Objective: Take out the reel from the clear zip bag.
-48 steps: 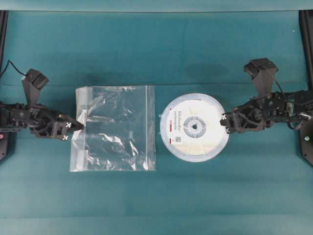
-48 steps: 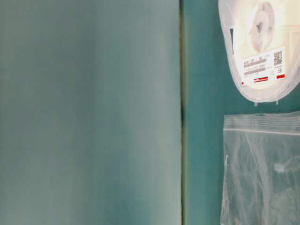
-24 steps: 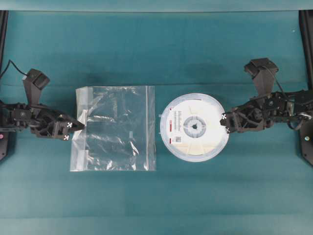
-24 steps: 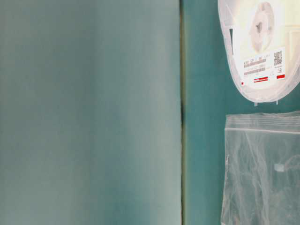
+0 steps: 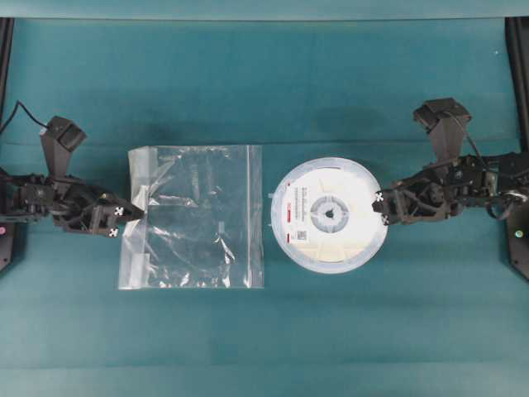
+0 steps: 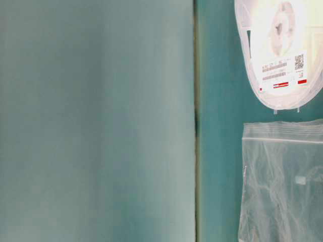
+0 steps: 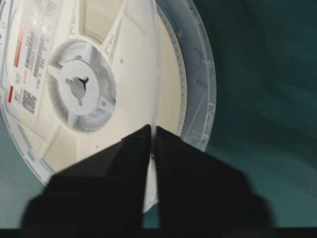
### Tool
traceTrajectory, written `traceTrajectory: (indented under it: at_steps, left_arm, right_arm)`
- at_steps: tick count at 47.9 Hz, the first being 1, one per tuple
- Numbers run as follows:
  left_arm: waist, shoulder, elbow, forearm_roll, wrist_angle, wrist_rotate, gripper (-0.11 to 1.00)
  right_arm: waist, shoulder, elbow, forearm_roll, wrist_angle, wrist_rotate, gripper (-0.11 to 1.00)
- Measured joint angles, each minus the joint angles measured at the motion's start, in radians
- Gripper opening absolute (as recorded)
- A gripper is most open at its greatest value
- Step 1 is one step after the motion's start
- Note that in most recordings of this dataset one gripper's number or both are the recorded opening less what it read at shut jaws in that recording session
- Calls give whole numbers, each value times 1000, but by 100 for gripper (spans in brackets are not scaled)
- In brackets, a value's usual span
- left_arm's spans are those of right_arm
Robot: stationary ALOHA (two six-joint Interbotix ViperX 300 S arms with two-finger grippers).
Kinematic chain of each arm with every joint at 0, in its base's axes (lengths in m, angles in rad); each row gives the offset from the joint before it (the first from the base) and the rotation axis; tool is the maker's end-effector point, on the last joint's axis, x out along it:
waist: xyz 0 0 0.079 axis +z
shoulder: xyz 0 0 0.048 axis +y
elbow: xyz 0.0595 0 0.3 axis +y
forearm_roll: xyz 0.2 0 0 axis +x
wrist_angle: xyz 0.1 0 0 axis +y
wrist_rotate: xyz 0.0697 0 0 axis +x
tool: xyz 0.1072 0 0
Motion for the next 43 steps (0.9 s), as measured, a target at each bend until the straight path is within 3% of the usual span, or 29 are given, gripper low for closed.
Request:
traceTrajectory:
  at_steps: [9,13,32,37,43]
  left_arm:
    - [-2,0,-3,2,6,2,0]
    - [-2,0,-5,0,12,0,0]
    - [-3,0,-8,2,15,51,3]
    - [-2,2,-14,2,23,60,14]
    - [-6,8,-21,2,28,66,42]
  right_arm:
    - [17,-2,2,0,2,0,79]
    - [23,-2,3,-2,3,0,91]
    - [20,-9,5,-3,12,0,90]
    - [20,-20,5,-3,12,0,90]
    - [20,-31,5,-3,17,0,90]
